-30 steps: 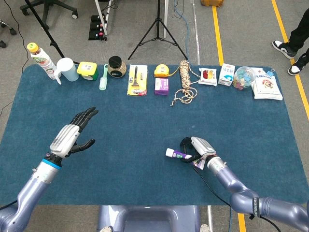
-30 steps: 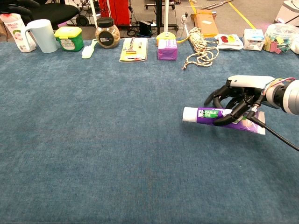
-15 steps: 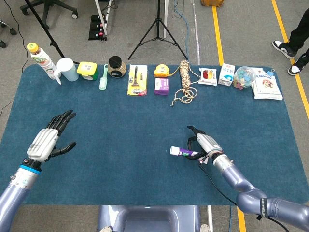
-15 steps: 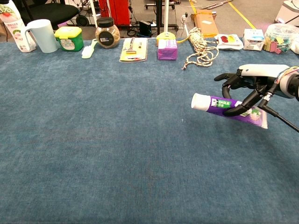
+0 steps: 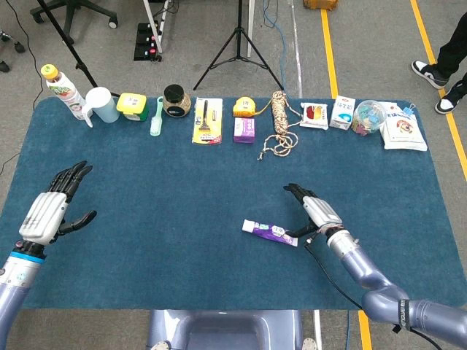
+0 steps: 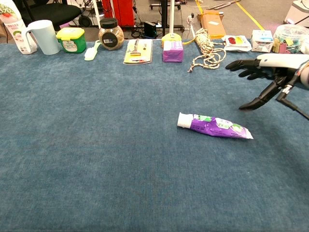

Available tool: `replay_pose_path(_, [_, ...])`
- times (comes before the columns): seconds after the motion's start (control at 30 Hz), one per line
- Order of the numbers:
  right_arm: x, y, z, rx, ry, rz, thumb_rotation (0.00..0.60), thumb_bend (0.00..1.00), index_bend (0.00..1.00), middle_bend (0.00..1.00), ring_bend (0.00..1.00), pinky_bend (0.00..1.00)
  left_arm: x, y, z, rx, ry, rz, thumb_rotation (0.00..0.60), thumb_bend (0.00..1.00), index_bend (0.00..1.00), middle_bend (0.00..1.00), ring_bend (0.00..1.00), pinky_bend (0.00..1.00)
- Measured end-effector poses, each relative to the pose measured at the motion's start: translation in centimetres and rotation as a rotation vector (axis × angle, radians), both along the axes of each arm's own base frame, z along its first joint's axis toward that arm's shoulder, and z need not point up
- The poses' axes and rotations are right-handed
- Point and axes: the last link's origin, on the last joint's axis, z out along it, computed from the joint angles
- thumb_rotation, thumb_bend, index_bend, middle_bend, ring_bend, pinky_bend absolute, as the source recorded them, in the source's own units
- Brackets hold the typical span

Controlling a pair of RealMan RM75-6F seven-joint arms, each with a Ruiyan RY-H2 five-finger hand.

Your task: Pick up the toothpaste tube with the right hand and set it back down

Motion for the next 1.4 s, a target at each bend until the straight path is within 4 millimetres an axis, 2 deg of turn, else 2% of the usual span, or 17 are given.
replay_pose_path(0.13, [-0.8, 0.0, 1.5, -0.087, 0.012, -0.005, 0.600, 0.18, 0.00, 0.00, 0.00, 0.00, -0.7, -0.5, 0.4, 0.036, 0.067, 0.022, 0.005, 0.00, 0.00, 0.00, 0.00, 0.00])
replay_pose_path(0.23, [-1.6, 0.3, 2.8, -0.162, 0.025, -0.009, 0.600, 0.18, 0.10, 0.02, 0.01, 0.00, -1.5, -1.0, 0.7, 0.070, 0.146, 0.048, 0.077, 0.00, 0.00, 0.00, 0.00, 0.00])
replay_pose_path(0.3, [-2.2, 0.5, 3.6, -0.220, 0.042, -0.006, 0.600, 0.18, 0.17, 0.06, 0.04, 0.02, -2.2, -1.6, 1.0, 0.094, 0.206, 0.074, 0.153, 0.00, 0.00, 0.00, 0.00, 0.00])
replay_pose_path(0.37, [-2.8, 0.8, 4.4, -0.274, 0.066, -0.001, 0.600, 0.18, 0.24, 0.13, 0.09, 0.08, -3.1, -2.3, 1.3, 0.122, 0.257, 0.106, 0.192, 0.00, 0.00, 0.00, 0.00, 0.00])
replay_pose_path(0.6, [-5.9, 3.4, 7.0, -0.437, 0.243, 0.034, 0.600, 0.18, 0.39, 0.28, 0.26, 0.20, -5.3, -4.3, 2.0, 0.208, 0.311, 0.174, 0.248, 0.00, 0.00, 0.00, 0.00, 0.00])
replay_pose_path(0.77, [-7.9, 5.5, 8.6, -0.483, 0.354, 0.028, 0.600, 0.18, 0.43, 0.31, 0.28, 0.24, -6.8, -5.9, 1.5, 0.201, 0.353, 0.211, 0.278, 0.00, 0.11, 0.00, 0.00, 0.00])
replay_pose_path(1.1, [-10.6, 9.7, 10.4, -0.531, 0.445, -0.024, 0.600, 0.18, 0.45, 0.33, 0.29, 0.24, -7.7, -8.5, 0.9, 0.218, 0.331, 0.213, 0.296, 0.00, 0.06, 0.00, 0.00, 0.00])
replay_pose_path(1.4, [-11.4, 13.8, 11.3, -0.565, 0.459, -0.063, 0.600, 0.18, 0.46, 0.35, 0.30, 0.24, -8.4, -10.5, -0.6, 0.170, 0.308, 0.236, 0.296, 0.00, 0.06, 0.00, 0.00, 0.00])
